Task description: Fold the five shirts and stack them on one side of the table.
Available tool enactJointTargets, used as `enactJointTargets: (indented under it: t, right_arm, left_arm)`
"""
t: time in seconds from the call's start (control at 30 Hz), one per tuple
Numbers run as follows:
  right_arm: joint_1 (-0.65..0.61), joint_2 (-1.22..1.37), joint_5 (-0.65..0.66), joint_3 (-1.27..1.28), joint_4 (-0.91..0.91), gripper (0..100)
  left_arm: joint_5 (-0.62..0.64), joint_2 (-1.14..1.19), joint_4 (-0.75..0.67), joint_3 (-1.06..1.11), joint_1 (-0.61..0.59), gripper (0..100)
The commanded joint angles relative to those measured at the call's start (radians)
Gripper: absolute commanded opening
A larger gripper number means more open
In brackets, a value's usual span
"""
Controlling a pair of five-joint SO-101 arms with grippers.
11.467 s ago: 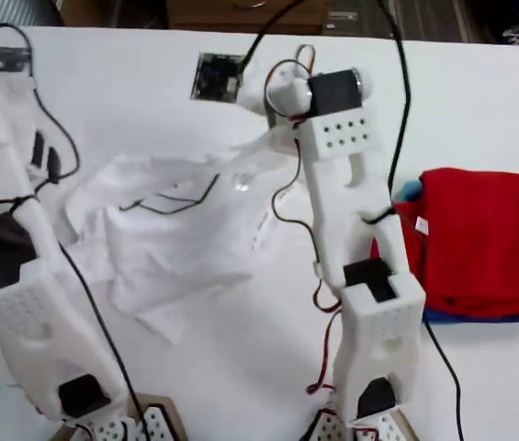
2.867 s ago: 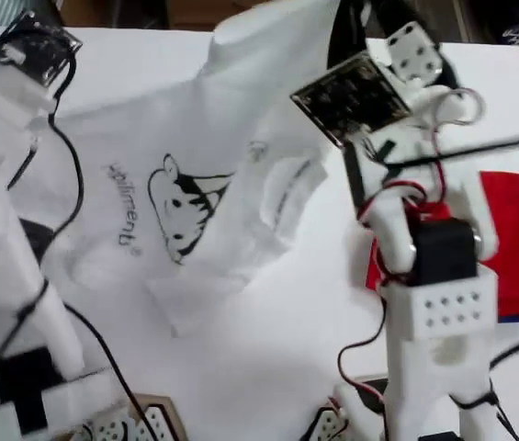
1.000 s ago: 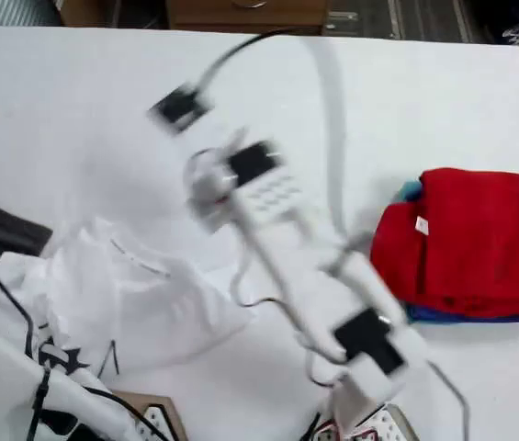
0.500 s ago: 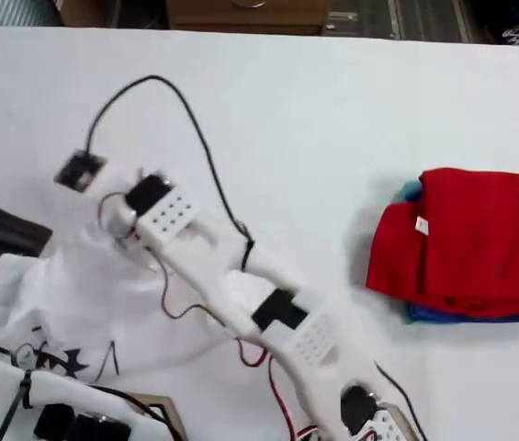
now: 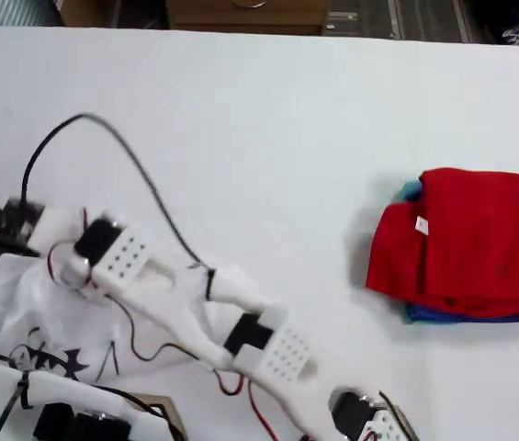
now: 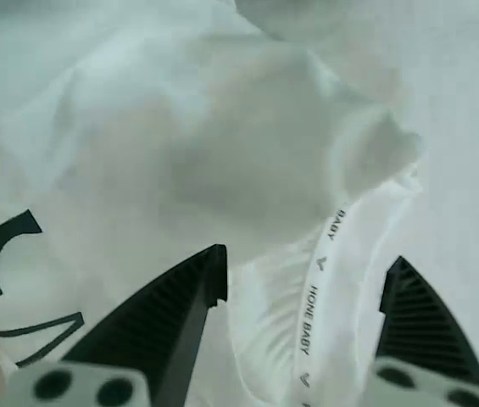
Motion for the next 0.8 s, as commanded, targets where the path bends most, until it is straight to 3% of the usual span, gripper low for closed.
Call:
enactJointTargets:
  t: [0.0,0.13,0.33,0.6,0.77]
  right_arm:
    - [-0.022,0.041,-0.006,-0.049,-0.050,29.7]
    - [-0.015,0.105,-0.002,-0.049,-0.113,28.3]
    - [0.047,0.136,-0.005,-0.049,-0.166,0.8]
    - [0.266,0.119,-0.003,-0.176,-0.117,1.9]
    - [0.423,0.119,0.003,-0.327,-0.025,1.9]
  left_arm:
    - [-0.009,-0.014,-0.017,-0.010,-0.014,2]
    - [-0.009,-0.014,-0.017,-0.010,-0.015,2]
    - [-0.009,-0.014,-0.017,-0.010,-0.014,2]
    - [0.000,-0.014,-0.011,0.002,0.063,2]
    - [0.114,-0.014,-0.011,0.015,0.259,2]
